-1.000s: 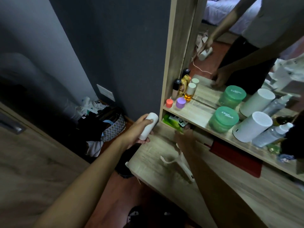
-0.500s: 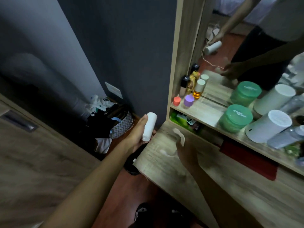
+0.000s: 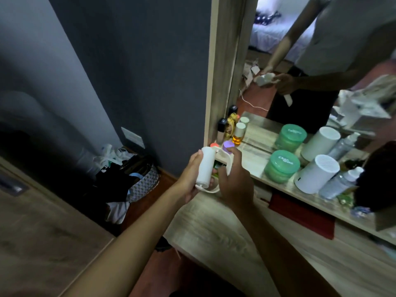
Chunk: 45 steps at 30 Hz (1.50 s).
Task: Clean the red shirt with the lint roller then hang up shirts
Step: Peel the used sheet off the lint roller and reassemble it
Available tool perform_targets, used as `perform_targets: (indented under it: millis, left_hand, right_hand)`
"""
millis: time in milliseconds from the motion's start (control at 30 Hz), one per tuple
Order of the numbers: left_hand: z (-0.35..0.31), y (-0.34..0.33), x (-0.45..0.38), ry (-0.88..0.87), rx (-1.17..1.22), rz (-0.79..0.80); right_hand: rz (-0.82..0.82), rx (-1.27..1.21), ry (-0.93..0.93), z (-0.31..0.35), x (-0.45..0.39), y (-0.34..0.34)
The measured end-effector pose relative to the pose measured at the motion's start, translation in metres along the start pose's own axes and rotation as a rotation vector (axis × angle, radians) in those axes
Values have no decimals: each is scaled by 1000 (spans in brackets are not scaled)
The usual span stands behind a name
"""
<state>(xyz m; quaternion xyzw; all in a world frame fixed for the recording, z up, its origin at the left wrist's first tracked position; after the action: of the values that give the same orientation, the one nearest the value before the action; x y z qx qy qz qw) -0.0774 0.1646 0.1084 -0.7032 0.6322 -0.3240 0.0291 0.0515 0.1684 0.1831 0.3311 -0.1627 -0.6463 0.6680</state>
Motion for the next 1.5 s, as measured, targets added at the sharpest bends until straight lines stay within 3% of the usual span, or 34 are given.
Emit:
perform_targets:
  millis: [333, 467, 633, 767, 1133, 1500]
  left_hand:
    - [-5, -22, 2, -32, -65, -14]
    - [-10, -37, 5, -56, -151, 59]
    - [2, -49, 6, -47, -93, 82]
    - [9, -52, 6, -60, -160, 118]
    - [-10, -53, 3, -101, -409, 107]
    - [-18, -51, -2, -82, -454, 85]
  right_hand:
    - [-24, 105, -146, -5, -6, 16]
    - [40, 20, -54, 0, -18, 18]
    - [144, -9, 76, 7, -36, 24]
    - [219, -63, 10, -4, -33, 25]
    - [152, -246, -32, -14, -39, 32]
    - [144, -334, -76, -20, -49, 27]
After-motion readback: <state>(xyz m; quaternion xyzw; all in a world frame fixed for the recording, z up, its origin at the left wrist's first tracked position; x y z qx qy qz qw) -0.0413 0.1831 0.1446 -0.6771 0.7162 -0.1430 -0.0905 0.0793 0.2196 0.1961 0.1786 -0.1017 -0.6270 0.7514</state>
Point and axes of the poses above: each hand's wrist, its own x-axis away from the middle knuckle, its own y-axis out of the back of the hand, z = x × y, the point moved 8 cm from there along -x, towards the middle knuckle, and after that the axes turned 4 degrees about z, right-handed, at the moved point
